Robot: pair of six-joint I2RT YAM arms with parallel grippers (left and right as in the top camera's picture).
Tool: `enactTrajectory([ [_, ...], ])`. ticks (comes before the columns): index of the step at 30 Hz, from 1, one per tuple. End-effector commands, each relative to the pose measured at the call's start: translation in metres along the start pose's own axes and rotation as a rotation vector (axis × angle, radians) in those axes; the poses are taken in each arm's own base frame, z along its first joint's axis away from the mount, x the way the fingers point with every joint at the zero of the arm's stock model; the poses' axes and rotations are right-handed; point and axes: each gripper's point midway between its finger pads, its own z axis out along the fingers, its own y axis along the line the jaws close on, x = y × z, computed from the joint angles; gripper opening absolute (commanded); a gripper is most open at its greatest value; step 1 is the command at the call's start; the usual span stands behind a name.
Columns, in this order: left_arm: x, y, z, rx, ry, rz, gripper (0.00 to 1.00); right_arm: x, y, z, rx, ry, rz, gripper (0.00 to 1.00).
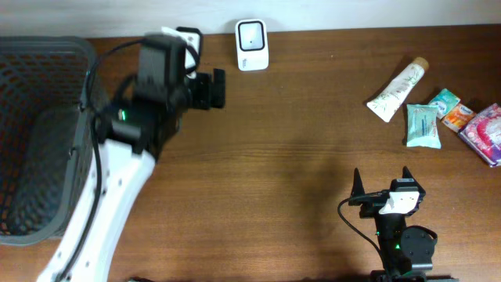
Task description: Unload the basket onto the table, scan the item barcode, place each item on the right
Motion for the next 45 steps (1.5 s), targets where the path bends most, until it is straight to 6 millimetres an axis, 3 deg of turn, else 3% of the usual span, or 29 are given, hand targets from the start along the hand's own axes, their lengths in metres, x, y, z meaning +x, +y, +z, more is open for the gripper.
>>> enactTrajectory([
  [1,0.042,-0.022,-0.021,0.134,-0.054,0.198,0.99,0.003,0.000,0.000,0.001,0.003,-0.007,0.99],
  [3,0.078,-0.025,-0.024,0.183,-0.077,0.288,0.99,0.003,0.000,0.000,0.001,0.003,-0.007,0.99],
  [5,0.136,-0.016,-0.026,0.176,-0.081,0.309,0.99,0.003,0.000,0.000,0.001,0.003,-0.007,0.99],
  [7,0.181,-0.010,-0.030,0.177,-0.060,0.308,0.99,0.003,0.000,0.000,0.001,0.003,-0.007,0.99],
  [9,0.206,-0.005,-0.034,0.170,-0.066,0.308,0.99,0.003,0.000,0.000,0.001,0.003,-0.007,0.99],
  [15,0.214,0.003,-0.030,0.137,-0.428,0.301,0.99,0.003,0.000,0.000,0.001,0.003,-0.007,0.99],
  [17,0.220,0.007,-0.035,0.121,-0.503,0.297,0.99,0.003,0.000,0.000,0.001,0.003,-0.007,0.99],
  [20,0.210,0.023,-0.048,0.059,-0.620,0.278,0.99,0.003,0.000,0.000,0.001,0.003,-0.007,0.99],
  [27,0.207,0.042,-0.050,-0.004,-0.626,0.227,0.99,0.003,0.000,0.000,0.001,0.003,-0.007,0.99],
  [30,0.218,0.060,-0.044,-0.035,-0.571,0.110,0.99,0.003,0.000,0.000,0.001,0.003,-0.007,0.99],
  [33,0.246,0.080,-0.041,-0.083,-0.477,-0.034,0.99,0.003,0.000,0.000,0.001,0.003,-0.007,0.99],
  [45,0.230,0.095,-0.061,-0.157,-0.586,-0.054,0.99,0.003,0.000,0.000,0.001,0.003,-0.007,0.99],
])
